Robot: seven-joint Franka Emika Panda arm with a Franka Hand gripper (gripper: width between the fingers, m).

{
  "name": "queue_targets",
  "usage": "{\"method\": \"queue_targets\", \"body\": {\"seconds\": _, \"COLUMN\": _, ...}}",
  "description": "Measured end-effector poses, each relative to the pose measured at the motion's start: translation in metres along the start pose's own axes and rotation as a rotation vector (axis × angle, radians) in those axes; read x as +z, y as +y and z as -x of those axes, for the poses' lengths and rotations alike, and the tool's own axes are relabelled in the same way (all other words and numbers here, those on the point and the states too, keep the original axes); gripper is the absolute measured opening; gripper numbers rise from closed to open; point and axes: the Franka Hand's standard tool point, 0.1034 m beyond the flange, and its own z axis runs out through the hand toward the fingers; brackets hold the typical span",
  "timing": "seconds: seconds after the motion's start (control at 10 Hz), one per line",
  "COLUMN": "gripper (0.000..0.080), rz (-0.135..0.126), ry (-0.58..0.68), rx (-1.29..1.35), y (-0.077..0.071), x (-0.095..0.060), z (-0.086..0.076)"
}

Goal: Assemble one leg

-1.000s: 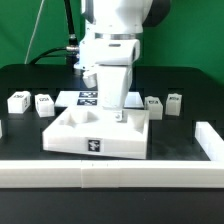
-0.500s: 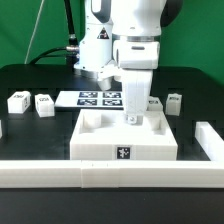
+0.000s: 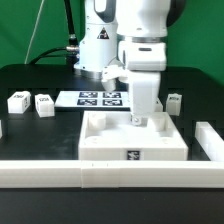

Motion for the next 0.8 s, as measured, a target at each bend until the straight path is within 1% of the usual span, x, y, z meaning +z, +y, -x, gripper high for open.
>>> {"method": "queue_targets", "body": {"seconds": 0.2, "gripper": 0.0060, "rz": 0.012, "ry": 0.006, "rx": -0.020, "y": 0.013, "x": -0.001, "z": -0.017}}
{"method": "queue_targets", "body": {"seconds": 0.5, "gripper": 0.0060, "rz": 0.026, "ry": 0.017, "rx": -0.005, "y": 0.026, "x": -0.001, "z": -0.030}}
{"method": "queue_targets", "body": {"seconds": 0.6, "gripper": 0.0060, "rz": 0.028, "ry": 0.019, "rx": 0.012, "y": 0.027, "x": -0.002, "z": -0.033}}
{"method": "queue_targets", "body": {"seconds": 0.8, "gripper": 0.0060, "rz": 0.028, "ry": 0.019, "rx": 0.012, "y": 0.027, "x": -0.001, "z": -0.032}}
